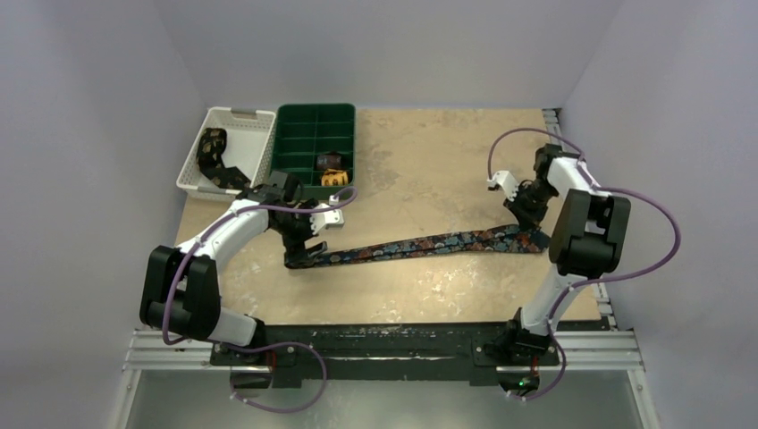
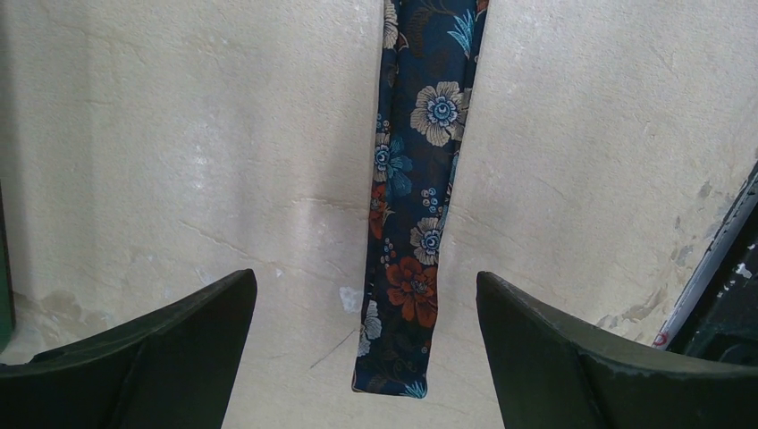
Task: Roll the ties
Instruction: Flatten out the tie at the center of the board.
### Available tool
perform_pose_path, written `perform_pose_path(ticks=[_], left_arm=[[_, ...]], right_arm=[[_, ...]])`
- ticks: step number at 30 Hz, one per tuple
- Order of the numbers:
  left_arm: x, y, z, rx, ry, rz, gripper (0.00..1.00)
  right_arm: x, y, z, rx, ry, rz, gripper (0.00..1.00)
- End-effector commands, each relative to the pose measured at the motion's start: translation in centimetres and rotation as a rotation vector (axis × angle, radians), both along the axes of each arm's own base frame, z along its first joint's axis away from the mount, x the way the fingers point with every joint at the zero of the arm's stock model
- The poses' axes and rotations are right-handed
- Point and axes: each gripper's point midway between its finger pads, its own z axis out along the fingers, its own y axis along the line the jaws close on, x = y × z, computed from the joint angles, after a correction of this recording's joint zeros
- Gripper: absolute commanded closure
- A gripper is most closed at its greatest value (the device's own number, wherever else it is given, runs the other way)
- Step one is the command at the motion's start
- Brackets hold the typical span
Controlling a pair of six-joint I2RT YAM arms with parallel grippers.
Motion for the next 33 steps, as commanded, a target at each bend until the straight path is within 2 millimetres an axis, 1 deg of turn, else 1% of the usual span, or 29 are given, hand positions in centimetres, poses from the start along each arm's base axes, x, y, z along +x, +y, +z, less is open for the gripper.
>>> perform_pose_path(ticks=[1,4,6,8,11,15,18,21,23,25,27,29,32,33], left_arm=[[0.9,-0.4,0.9,-0.018,-0.051,-0.002,0.08],[0.7,-0.2,0.9,-0.009,-0.050,-0.009,0.07],[0.7,0.0,0.7,-0.001,-0.051,-0.014,0.07],[0.5,0.1,0.5,0.004,-0.048,-0.017,0.07],[0.0,0.3,0.3,0.008,-0.027,-0.031,0.07],[-0.3,0.6,-0.4,0.022,-0.018,-0.052,0.07],[-0.4,0.7,-1.0,0.032,-0.019,-0.066,0.07],[-0.1,0.3,-1.1,0.014,-0.029,-0.069,0.09],[0.1,-0.7,-0.7,-0.015,-0.029,-0.074,0.13],[0.5,-1.7,-0.6,-0.026,-0.039,-0.080,0.18],[0.7,-2.3,-1.1,0.000,-0.048,-0.098,0.26],[0.9,-2.7,-1.5,0.030,-0.047,-0.116,0.35],[0.8,-2.6,-2.0,0.053,-0.026,-0.122,0.46],[0.8,-2.5,-2.0,0.062,-0.026,-0.125,0.52]], right_arm=[[-1.0,0.5,3.1,0.015,-0.025,0.017,1.00],[-1.7,0.6,4.1,0.010,-0.021,-0.002,1.00],[-2.7,0.7,3.9,0.008,-0.001,-0.009,1.00],[-3.6,0.4,2.9,-0.016,0.016,-0.018,1.00],[-3.7,0.0,1.0,-0.044,0.019,-0.045,1.00],[-2.9,-0.8,-1.4,-0.079,0.022,-0.091,1.00],[-2.3,-1.2,-2.5,-0.100,0.018,-0.103,1.00],[-2.7,-1.7,-3.1,-0.124,0.033,-0.093,0.97],[-3.0,-1.8,-3.1,-0.132,0.031,-0.084,0.93],[-3.0,-1.8,-2.9,-0.132,0.022,-0.076,0.86],[-2.9,-1.6,-2.6,-0.118,0.016,-0.074,0.78],[-2.6,-1.1,-2.1,-0.089,0.013,-0.073,0.72],[-2.2,-0.5,-0.9,-0.044,0.011,-0.077,0.60],[-2.2,-0.3,-0.3,-0.024,0.016,-0.083,0.58]])
